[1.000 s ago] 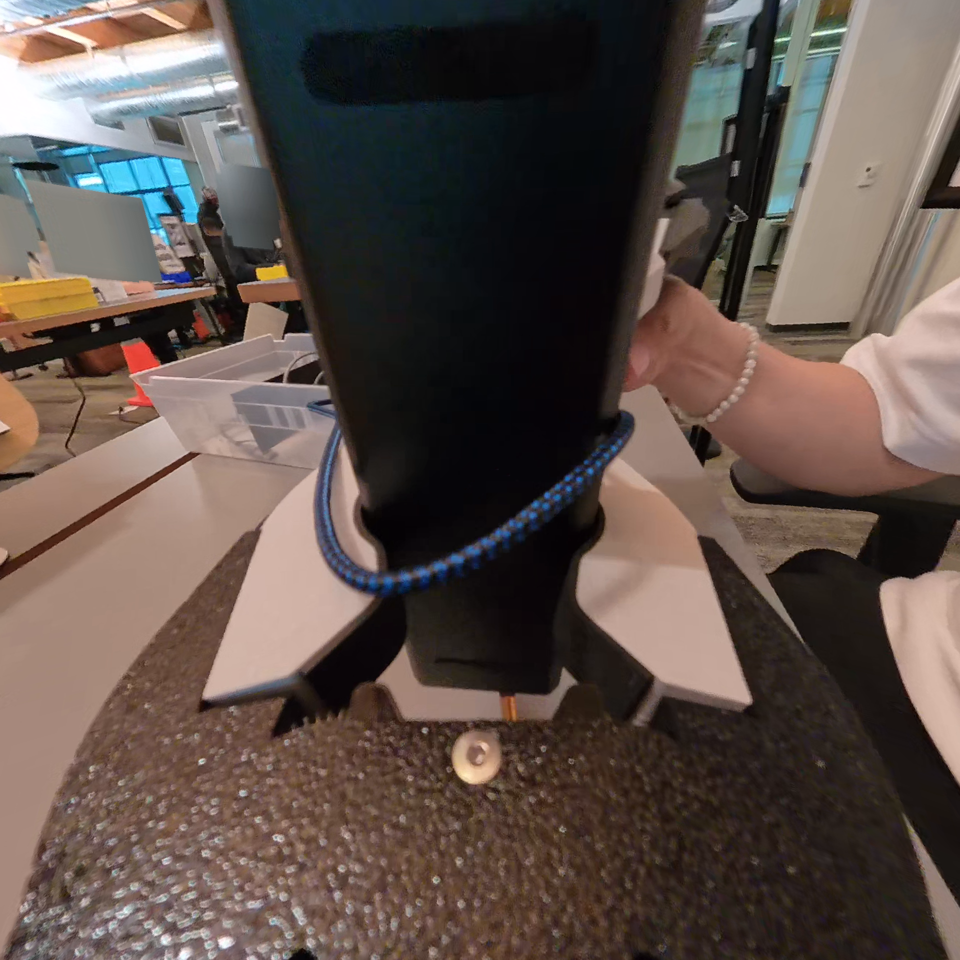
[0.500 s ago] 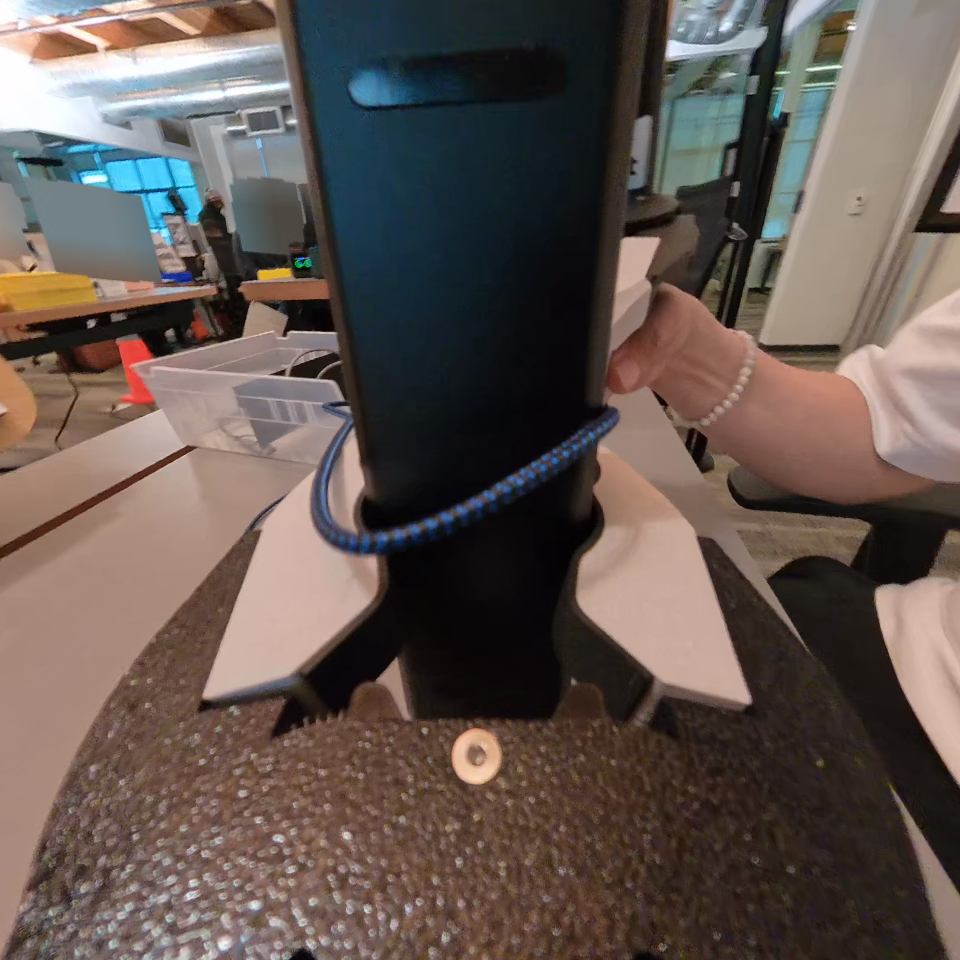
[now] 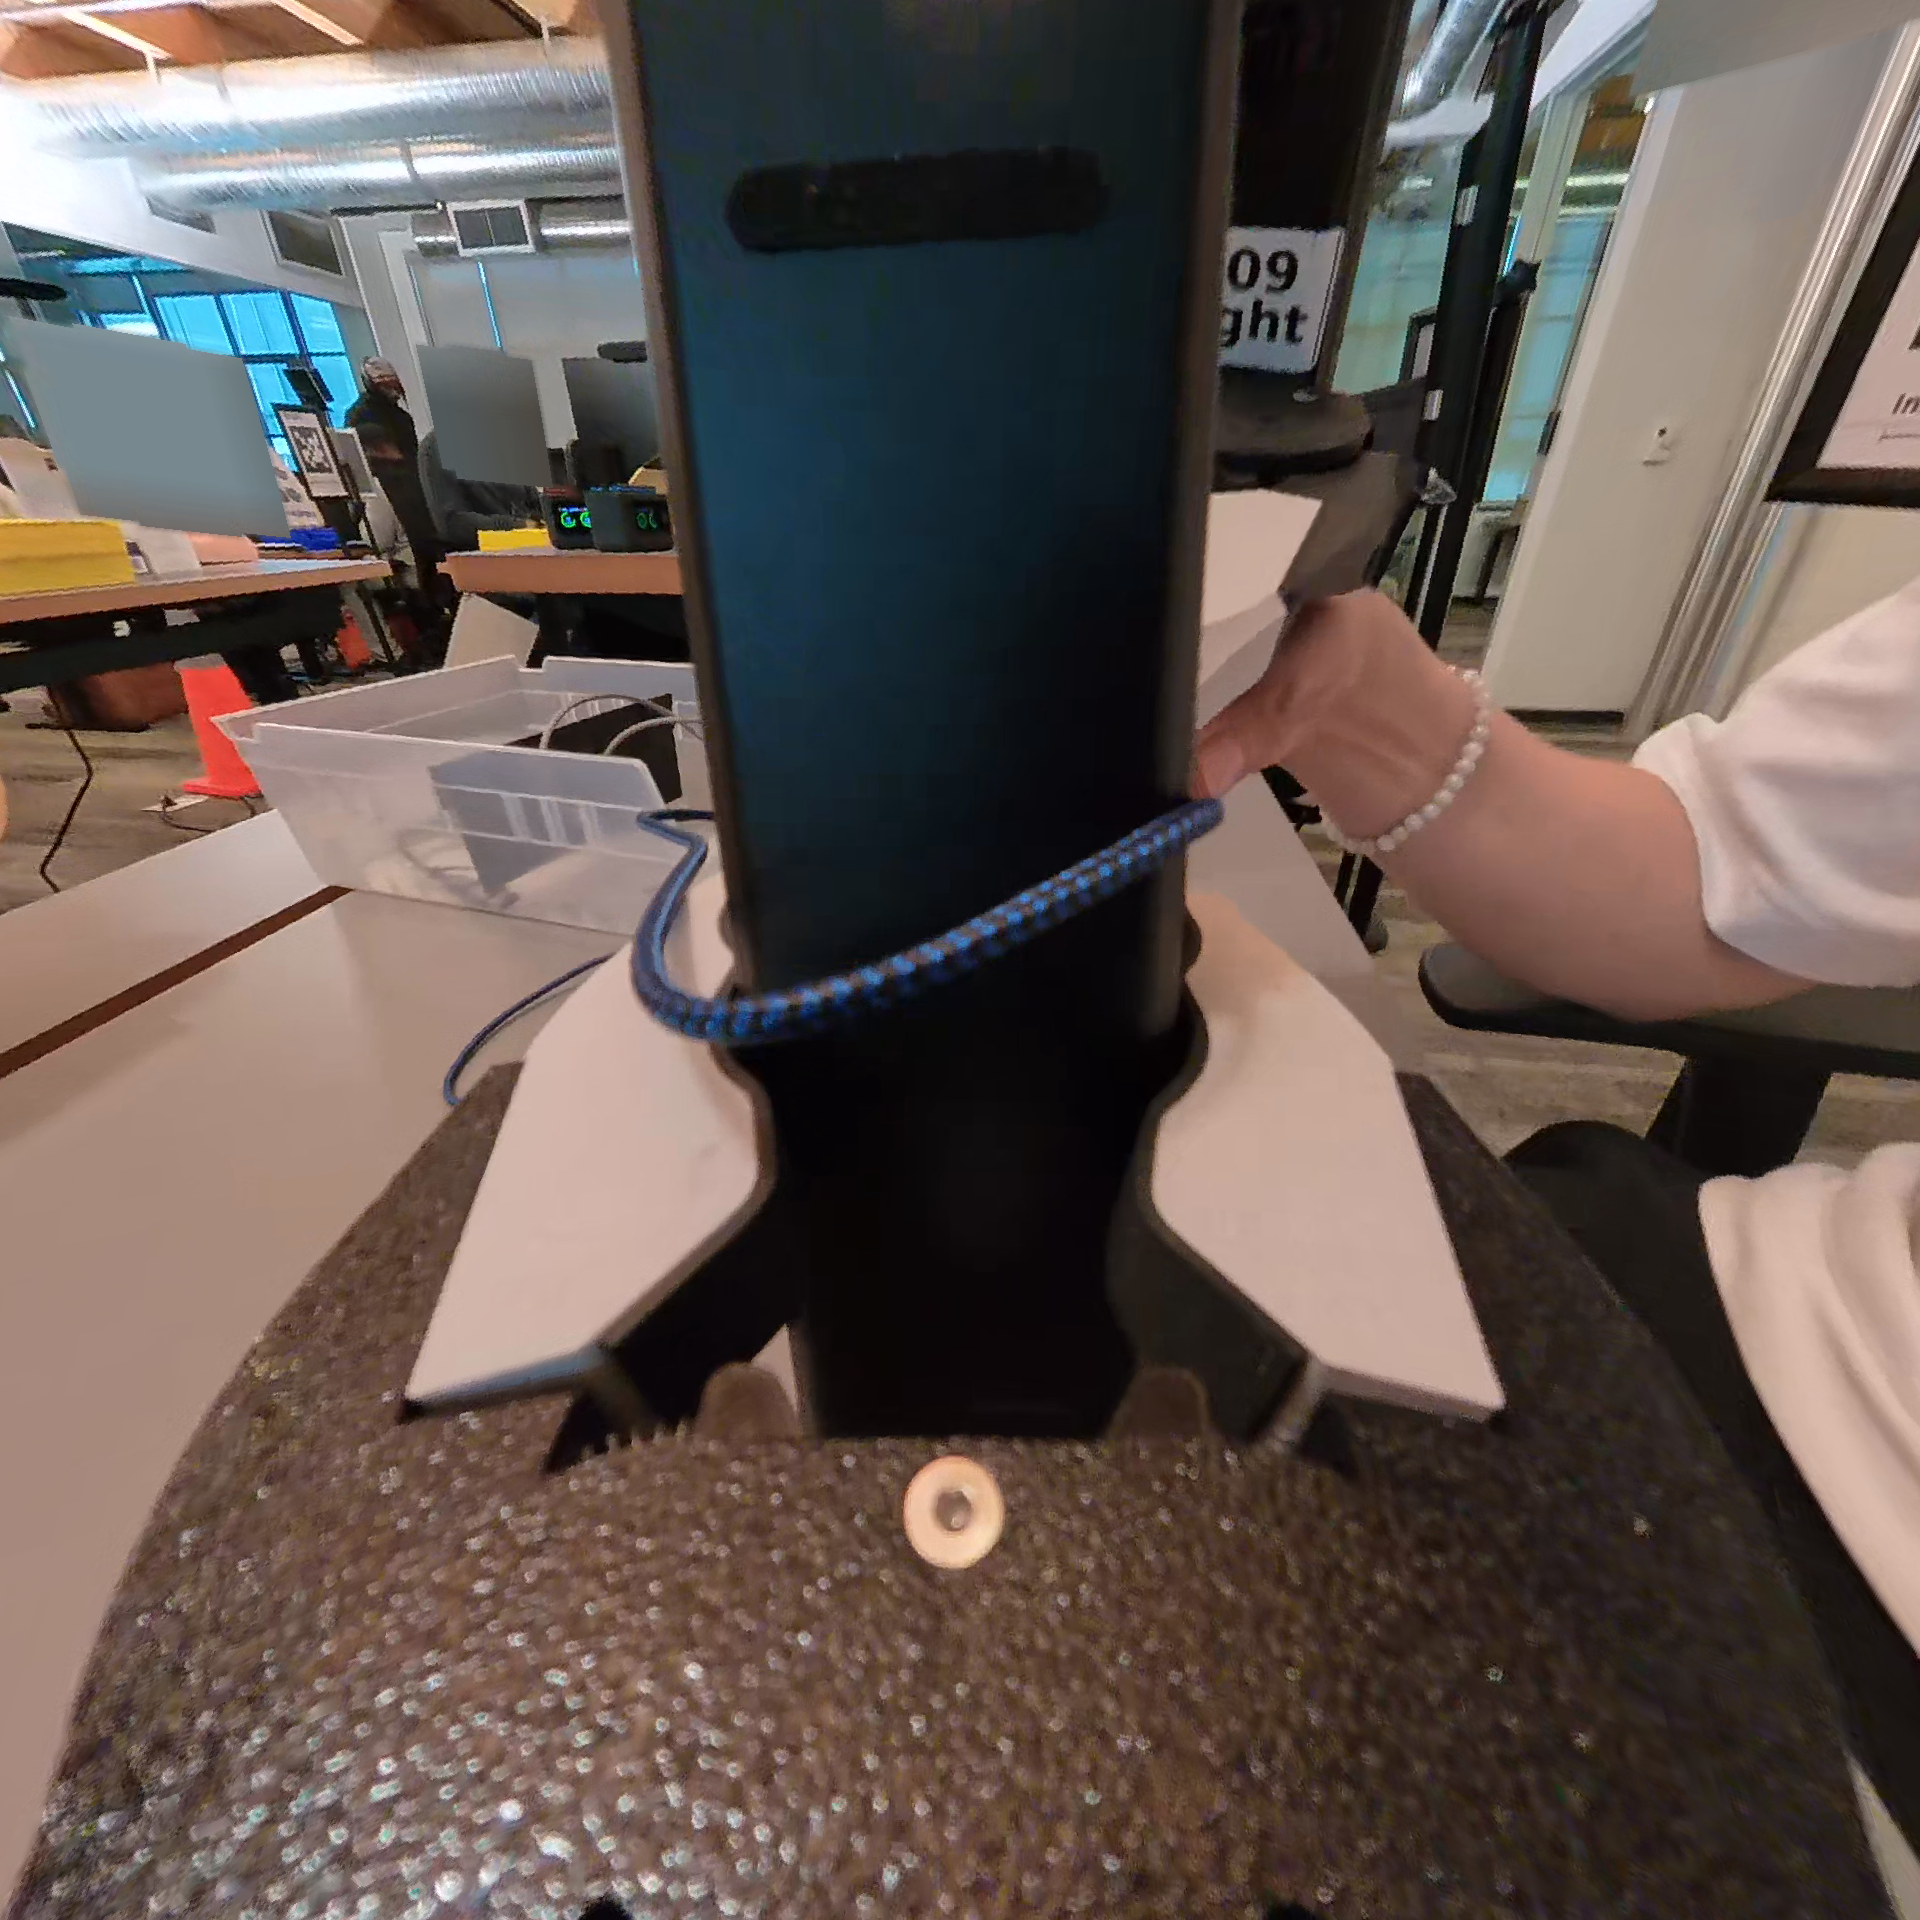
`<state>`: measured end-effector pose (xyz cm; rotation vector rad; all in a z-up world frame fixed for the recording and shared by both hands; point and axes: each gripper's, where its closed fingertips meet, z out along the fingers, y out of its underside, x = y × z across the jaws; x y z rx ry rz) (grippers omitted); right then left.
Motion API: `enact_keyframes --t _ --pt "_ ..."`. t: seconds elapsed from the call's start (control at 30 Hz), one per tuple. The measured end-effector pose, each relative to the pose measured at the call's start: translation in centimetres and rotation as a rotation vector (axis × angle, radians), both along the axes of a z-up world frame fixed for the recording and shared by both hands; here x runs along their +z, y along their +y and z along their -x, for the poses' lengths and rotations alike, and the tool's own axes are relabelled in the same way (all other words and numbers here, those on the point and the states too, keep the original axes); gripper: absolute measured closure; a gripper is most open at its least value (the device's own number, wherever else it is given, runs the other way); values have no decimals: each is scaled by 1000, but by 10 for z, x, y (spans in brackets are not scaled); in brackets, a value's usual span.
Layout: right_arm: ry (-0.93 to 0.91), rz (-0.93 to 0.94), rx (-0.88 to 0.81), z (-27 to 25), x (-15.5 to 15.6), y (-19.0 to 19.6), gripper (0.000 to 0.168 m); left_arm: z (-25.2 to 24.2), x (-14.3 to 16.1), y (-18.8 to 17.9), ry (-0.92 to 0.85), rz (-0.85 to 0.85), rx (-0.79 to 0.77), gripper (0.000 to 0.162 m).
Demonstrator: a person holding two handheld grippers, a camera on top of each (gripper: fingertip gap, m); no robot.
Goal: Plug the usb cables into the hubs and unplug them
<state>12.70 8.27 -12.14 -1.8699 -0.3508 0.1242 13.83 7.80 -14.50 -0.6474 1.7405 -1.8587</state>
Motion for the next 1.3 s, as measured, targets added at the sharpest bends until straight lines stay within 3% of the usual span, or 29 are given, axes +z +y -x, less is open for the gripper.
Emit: enact_keyframes --t 0.1,0.2,0.43,0.77,0.93,1.3 --pt "-12 57 62 9 -5 -6 162 5 -5 -4 -11 -17 -32 90" --pt "-32 35 11 2 0 -6 162 1 -2 -6 27 2 -31 90" --pt "-31 -3 10 12 6 1 162 4 -10 -1 115 -183 17 91" --pt "-45 -9 -21 7 3 3 162 -2 -8 -5 182 -29 1 87" --pt "-74 29 -7 12 -7 6 162 -8 -17 -4 238 -79 59 77" --pt "15 14 62 19 -7 6 162 -3 -26 -7 207 -126 -5 79"
